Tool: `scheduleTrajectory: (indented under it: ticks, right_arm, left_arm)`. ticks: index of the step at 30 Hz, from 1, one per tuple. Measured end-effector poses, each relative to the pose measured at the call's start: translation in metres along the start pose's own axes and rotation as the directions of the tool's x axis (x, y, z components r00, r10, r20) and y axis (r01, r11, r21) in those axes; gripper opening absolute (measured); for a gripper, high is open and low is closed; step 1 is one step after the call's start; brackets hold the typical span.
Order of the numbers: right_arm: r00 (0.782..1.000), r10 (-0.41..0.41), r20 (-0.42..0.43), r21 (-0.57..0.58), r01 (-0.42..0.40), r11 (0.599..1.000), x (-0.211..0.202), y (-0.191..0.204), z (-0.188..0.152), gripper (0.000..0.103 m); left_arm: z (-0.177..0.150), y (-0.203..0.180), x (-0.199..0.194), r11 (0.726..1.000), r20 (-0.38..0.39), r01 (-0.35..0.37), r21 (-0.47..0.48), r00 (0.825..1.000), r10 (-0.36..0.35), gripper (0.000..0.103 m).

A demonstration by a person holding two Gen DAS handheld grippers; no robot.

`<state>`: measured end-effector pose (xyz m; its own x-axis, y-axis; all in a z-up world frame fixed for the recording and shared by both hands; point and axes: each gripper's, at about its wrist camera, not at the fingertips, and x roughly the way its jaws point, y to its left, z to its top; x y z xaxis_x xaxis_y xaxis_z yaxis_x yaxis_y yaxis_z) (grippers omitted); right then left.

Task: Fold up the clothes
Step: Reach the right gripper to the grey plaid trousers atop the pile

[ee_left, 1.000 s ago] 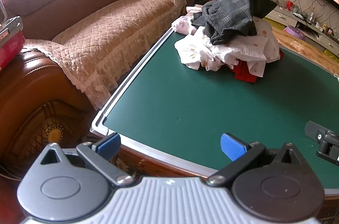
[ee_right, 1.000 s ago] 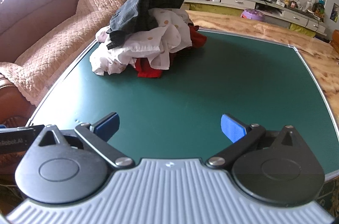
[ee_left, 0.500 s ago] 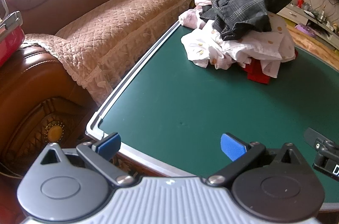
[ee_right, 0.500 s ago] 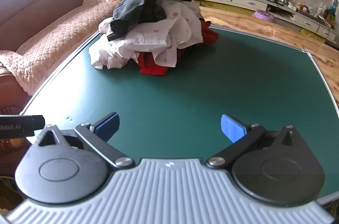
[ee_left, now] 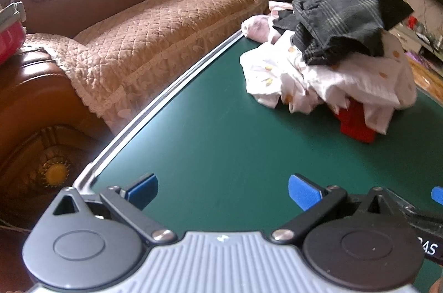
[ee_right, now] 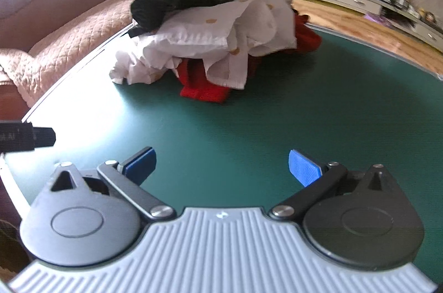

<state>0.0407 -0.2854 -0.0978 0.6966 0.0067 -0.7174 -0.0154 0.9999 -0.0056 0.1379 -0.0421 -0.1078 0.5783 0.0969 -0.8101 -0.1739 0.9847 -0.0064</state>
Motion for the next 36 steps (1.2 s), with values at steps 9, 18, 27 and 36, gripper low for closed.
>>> scheduleTrajectory:
  ticks: [9, 18, 27, 36]
  right_arm:
    - [0.999, 0.037, -0.021, -0.040, -0.037, 0.998, 0.051, -0.008, 0.033, 0.103]
    - [0.995, -0.045, 0.083, -0.052, 0.050, 0.997, 0.024, 0.017, 0.040, 0.103]
    - [0.979, -0.086, 0.187, -0.024, 0.092, 0.995, -0.015, 0.019, 0.039, 0.103]
    - [0.977, -0.211, 0.033, -0.215, 0.213, 0.953, 0.010, 0.044, 0.047, 0.103]
  left_arm:
    - [0.037, -0.017, 0.026, 0.999, 0.024, 0.017, -0.027, 1.000, -0.016, 0.103]
    - [0.042, 0.009, 0.004, 0.997, 0.042, 0.048, -0.068, 0.998, -0.045, 0.103]
    - [0.037, 0.035, -0.014, 0.999, -0.004, 0.017, -0.029, 1.000, -0.017, 0.103]
    - [0.036, 0.032, -0.028, 0.998, 0.024, 0.022, -0.052, 1.000, -0.021, 0.103]
